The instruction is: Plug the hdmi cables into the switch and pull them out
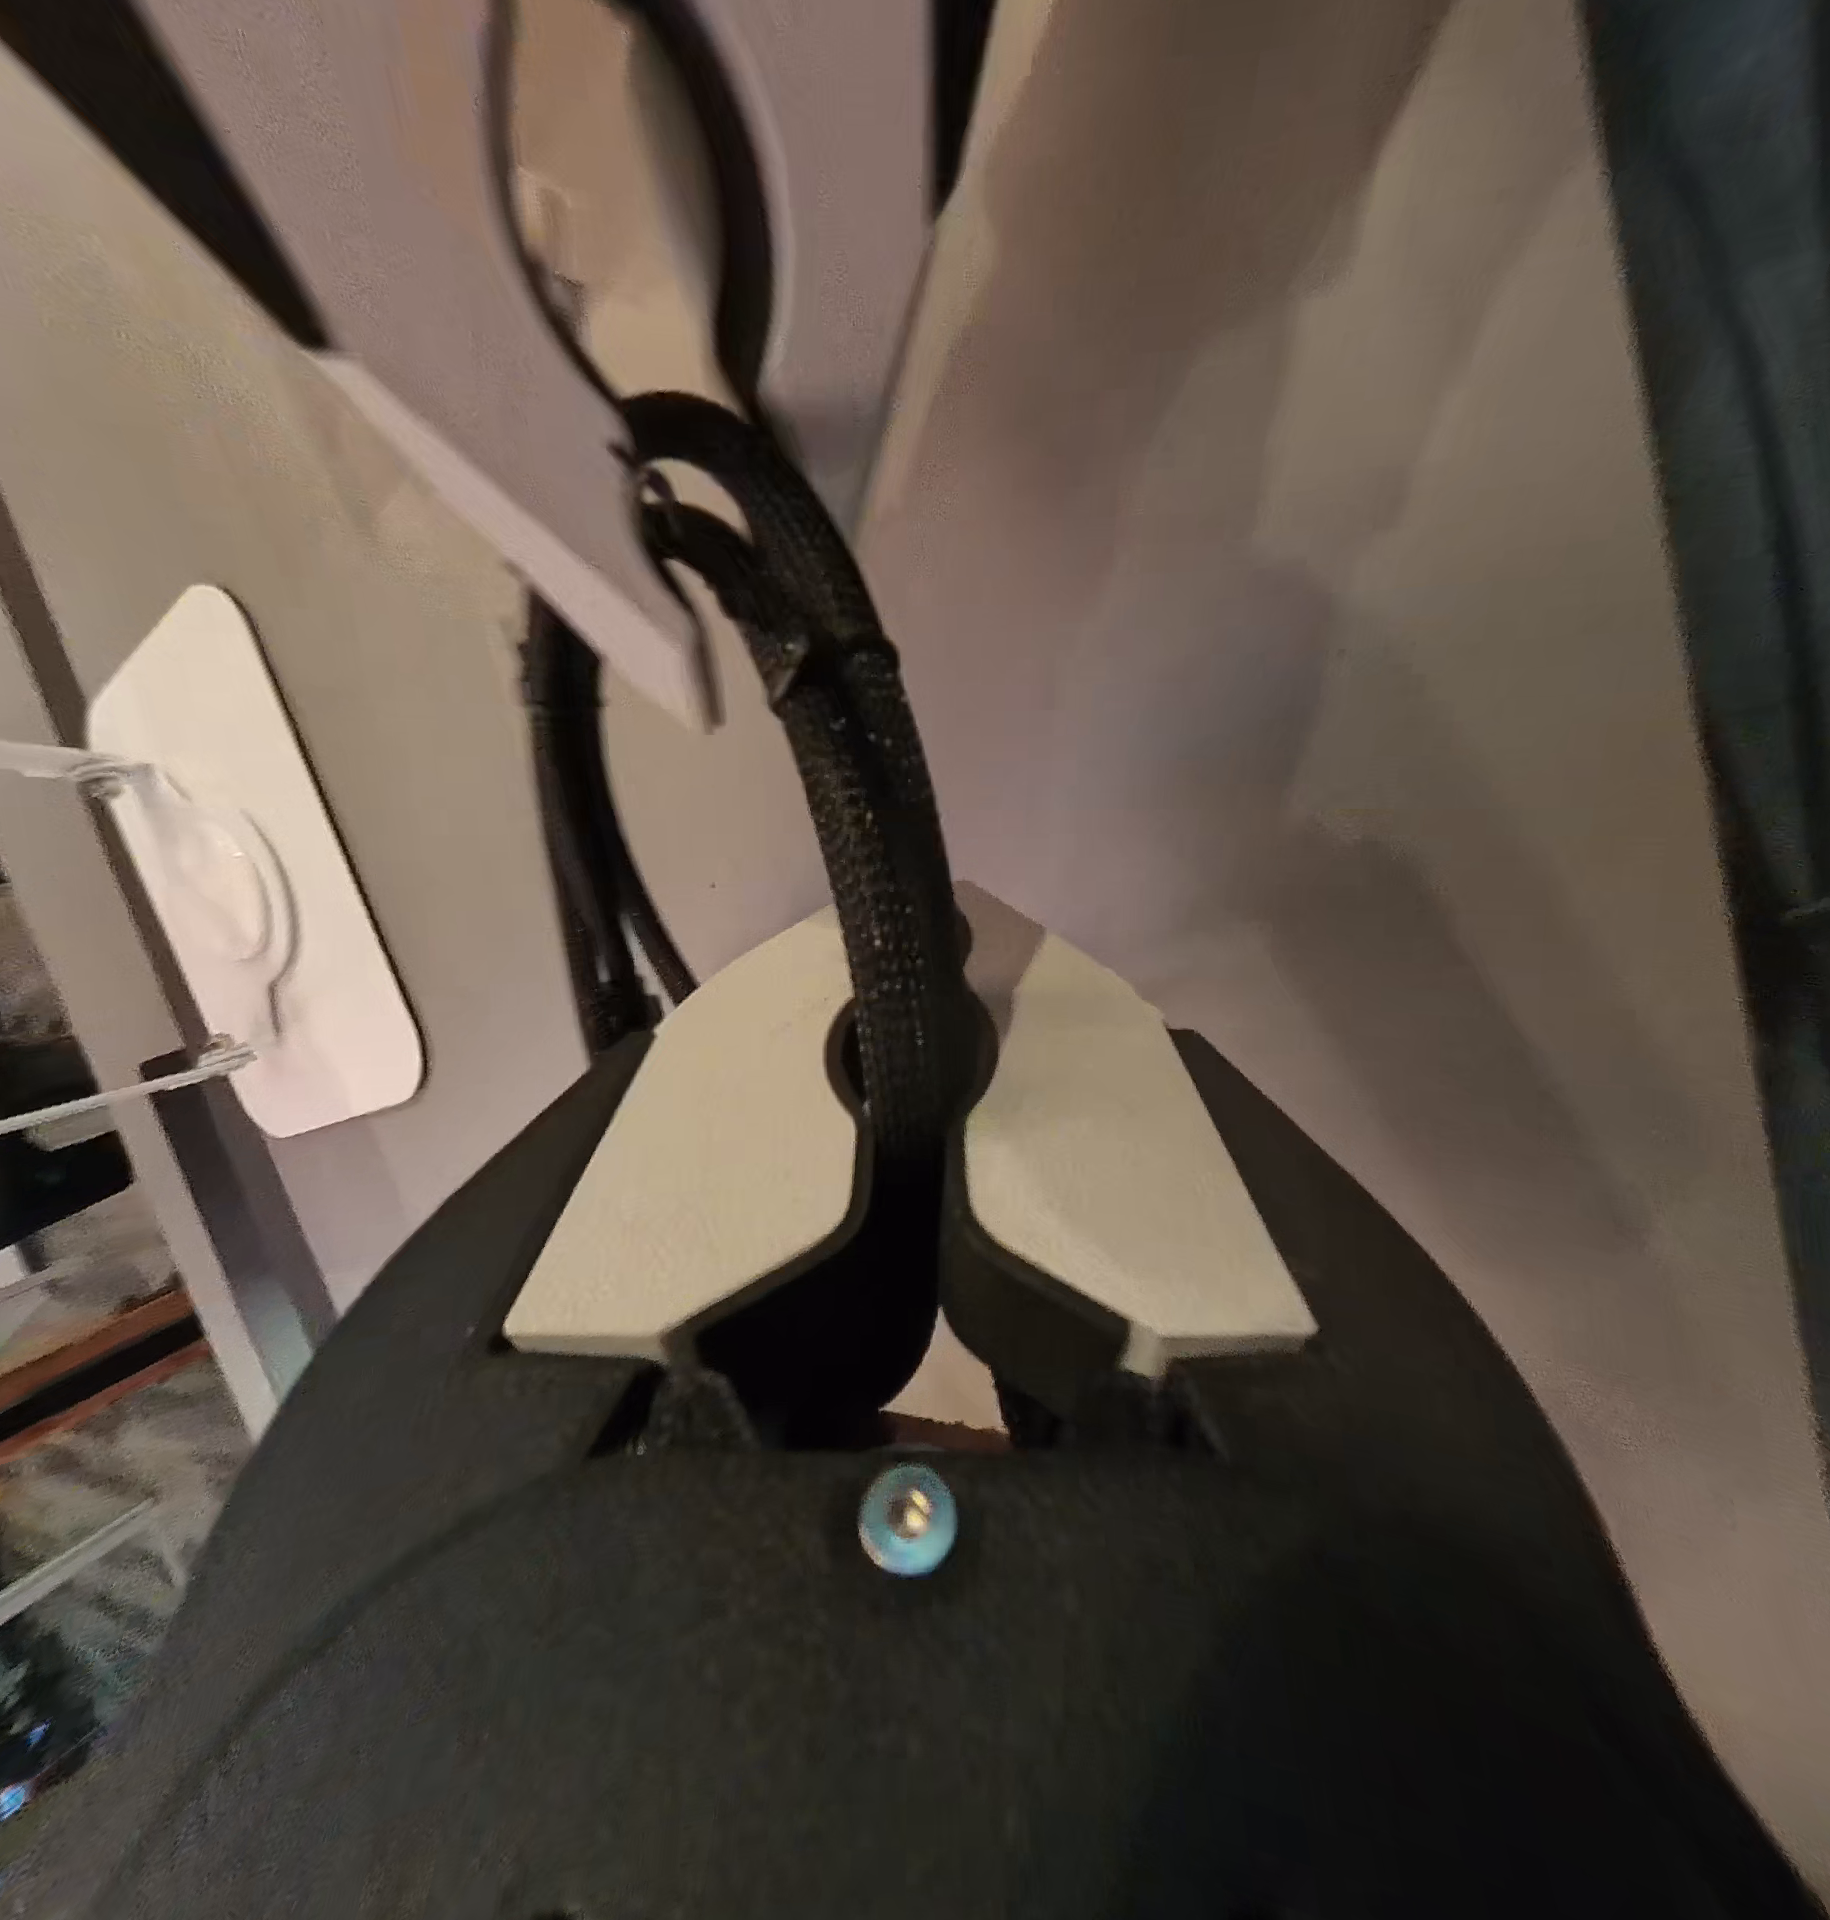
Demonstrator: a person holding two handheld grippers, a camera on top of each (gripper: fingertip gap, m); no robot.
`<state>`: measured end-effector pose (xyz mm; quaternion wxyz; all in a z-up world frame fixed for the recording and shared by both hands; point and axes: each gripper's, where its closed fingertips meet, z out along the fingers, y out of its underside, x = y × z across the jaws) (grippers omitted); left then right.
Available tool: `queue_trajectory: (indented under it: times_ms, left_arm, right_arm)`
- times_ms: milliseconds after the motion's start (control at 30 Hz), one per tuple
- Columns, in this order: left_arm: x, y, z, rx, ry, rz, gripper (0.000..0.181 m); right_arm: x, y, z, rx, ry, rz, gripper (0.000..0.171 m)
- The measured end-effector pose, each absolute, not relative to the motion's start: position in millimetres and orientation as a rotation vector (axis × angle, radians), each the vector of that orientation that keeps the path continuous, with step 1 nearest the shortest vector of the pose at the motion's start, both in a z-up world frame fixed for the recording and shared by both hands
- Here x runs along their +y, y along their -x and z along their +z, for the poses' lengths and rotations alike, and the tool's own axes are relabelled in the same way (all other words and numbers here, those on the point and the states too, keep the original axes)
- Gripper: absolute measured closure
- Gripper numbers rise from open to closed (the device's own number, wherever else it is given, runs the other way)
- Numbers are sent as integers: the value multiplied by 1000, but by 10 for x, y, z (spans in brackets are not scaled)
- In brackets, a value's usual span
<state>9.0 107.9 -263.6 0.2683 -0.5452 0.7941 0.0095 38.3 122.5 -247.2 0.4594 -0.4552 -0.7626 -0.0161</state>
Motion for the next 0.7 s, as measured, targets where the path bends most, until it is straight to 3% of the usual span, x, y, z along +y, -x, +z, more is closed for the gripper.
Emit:
queue_trajectory:
  times_ms: [33, 133, 233, 300, 400, 533, 667, 700]
  left_arm:
    - [1089, -73, -2590, 2148, 1476, 28, 175]
    - [1384, -134, -2193, 1886, 1477, 66, 168]
    - [1734, -76, -1758, 1564, 1433, 245, 130]
    - [1841, -34, -1627, 1429, 1400, 344, 117]
    - [1960, 34, -1486, 1281, 1316, 549, 133]
    - [2047, 94, -1374, 1206, 1272, 663, 171]
    - [2105, 79, -1167, 1157, 1270, 610, 175]
    - [2127, 75, -1132, 1154, 1288, 586, 176]
  right_arm:
    - [1266, -363, -2421, -1854, 1119, -60, 171]
    - [1409, -354, -2172, -1680, 1277, 130, 171]
    - [1542, -390, -1929, -1510, 1440, 363, 171]
    - [1578, -392, -1852, -1446, 1523, 487, 171]
    - [1555, -363, -1802, -1412, 1597, 579, 171]
    - [1485, -359, -1775, -1461, 1610, 530, 171]
    - [1474, -324, -1525, -1412, 1548, 597, 171]
    - [1478, -324, -1401, -1375, 1503, 617, 164]
